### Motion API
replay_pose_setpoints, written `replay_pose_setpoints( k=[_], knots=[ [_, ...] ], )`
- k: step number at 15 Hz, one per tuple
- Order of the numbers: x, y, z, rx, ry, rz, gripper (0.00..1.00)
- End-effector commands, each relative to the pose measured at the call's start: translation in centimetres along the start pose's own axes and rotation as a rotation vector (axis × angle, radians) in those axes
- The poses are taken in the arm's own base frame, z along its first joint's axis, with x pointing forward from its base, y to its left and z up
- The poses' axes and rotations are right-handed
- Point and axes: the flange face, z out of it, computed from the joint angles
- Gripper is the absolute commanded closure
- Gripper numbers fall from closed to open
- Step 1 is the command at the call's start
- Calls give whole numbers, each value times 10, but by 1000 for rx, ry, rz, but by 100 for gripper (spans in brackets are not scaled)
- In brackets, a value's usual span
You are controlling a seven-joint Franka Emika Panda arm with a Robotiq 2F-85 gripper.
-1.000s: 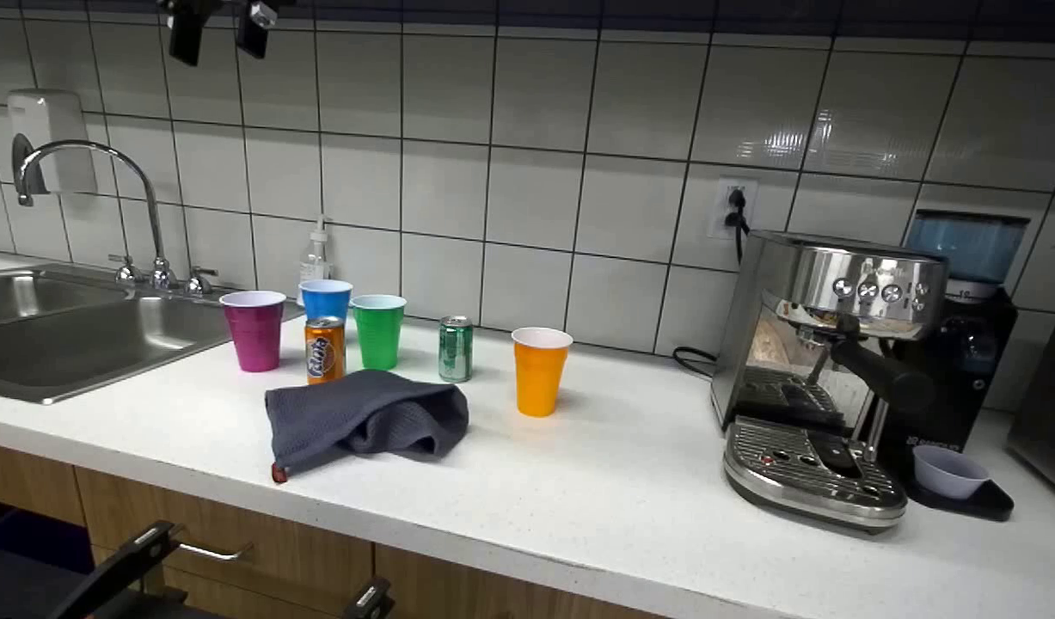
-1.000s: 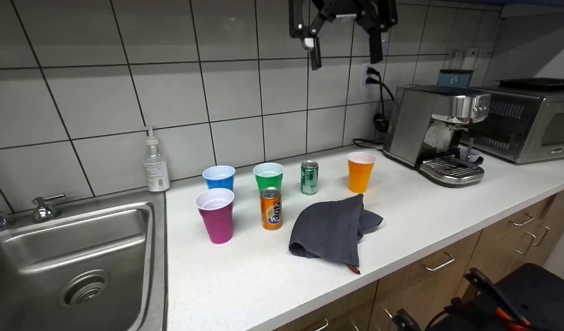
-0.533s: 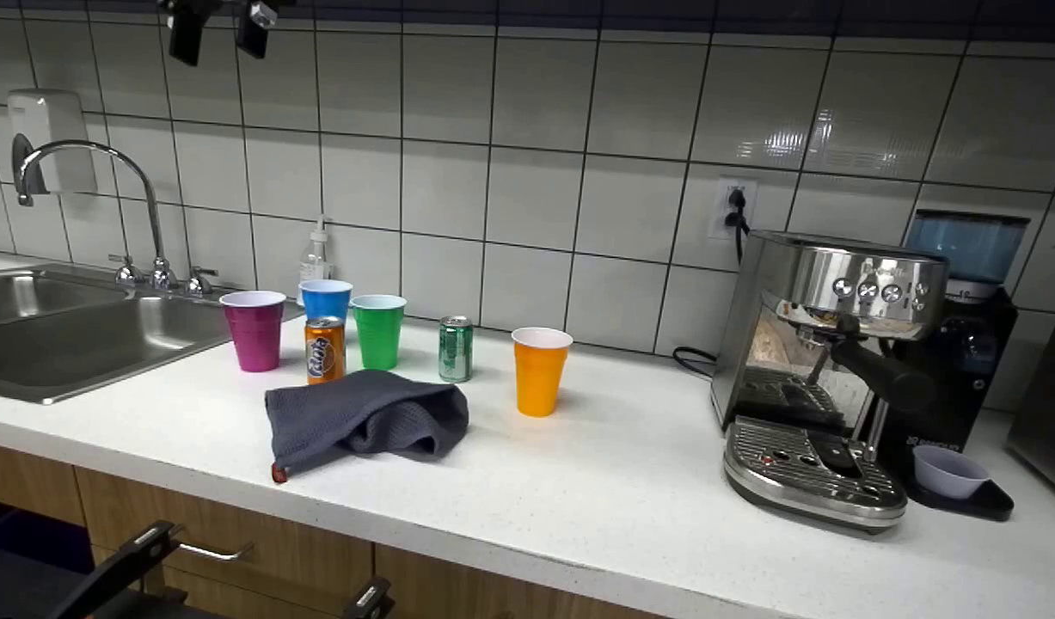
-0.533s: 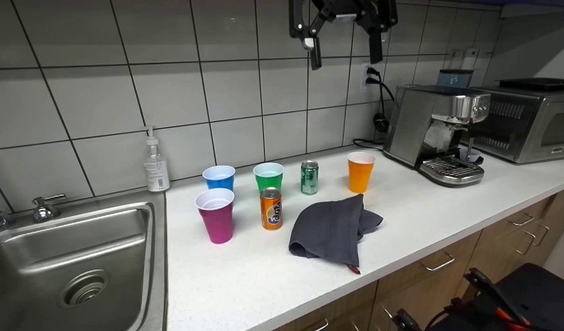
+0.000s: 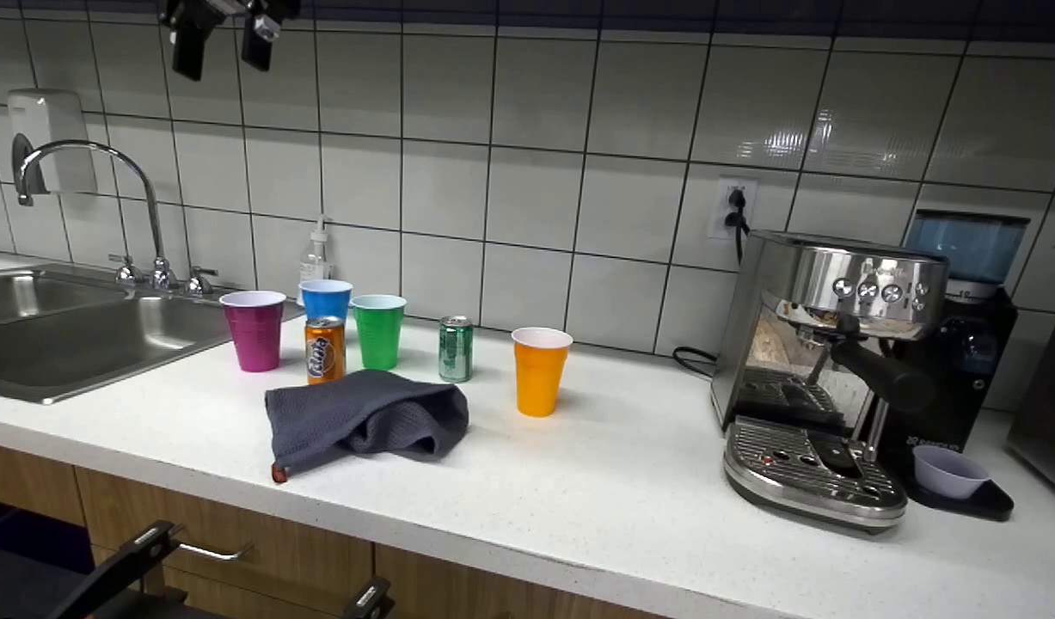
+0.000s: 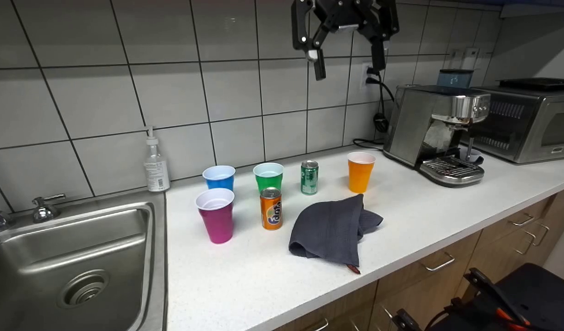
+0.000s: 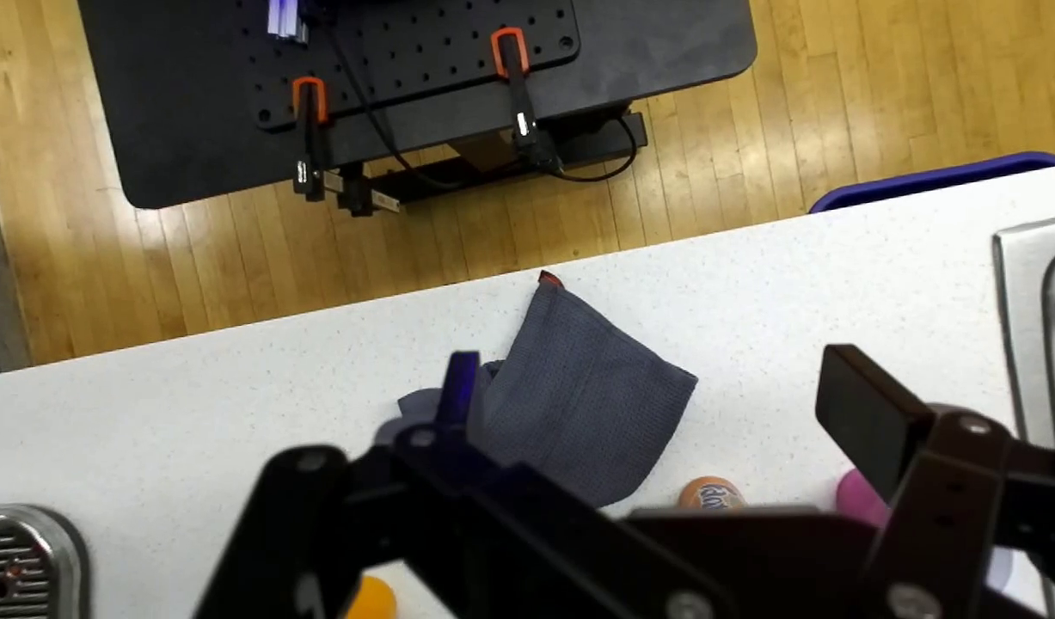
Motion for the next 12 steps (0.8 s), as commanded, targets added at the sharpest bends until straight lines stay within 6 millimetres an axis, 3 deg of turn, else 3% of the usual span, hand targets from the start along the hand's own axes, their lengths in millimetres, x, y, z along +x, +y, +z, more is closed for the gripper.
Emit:
replay_pose_setpoints(
  k=[1, 8, 12],
  knots=[
    [-5, 0, 13, -52, 74, -18, 0],
    [17, 26, 53, -30, 69, -32, 0],
    [36, 53, 78, -27, 64, -82, 0]
  ],
)
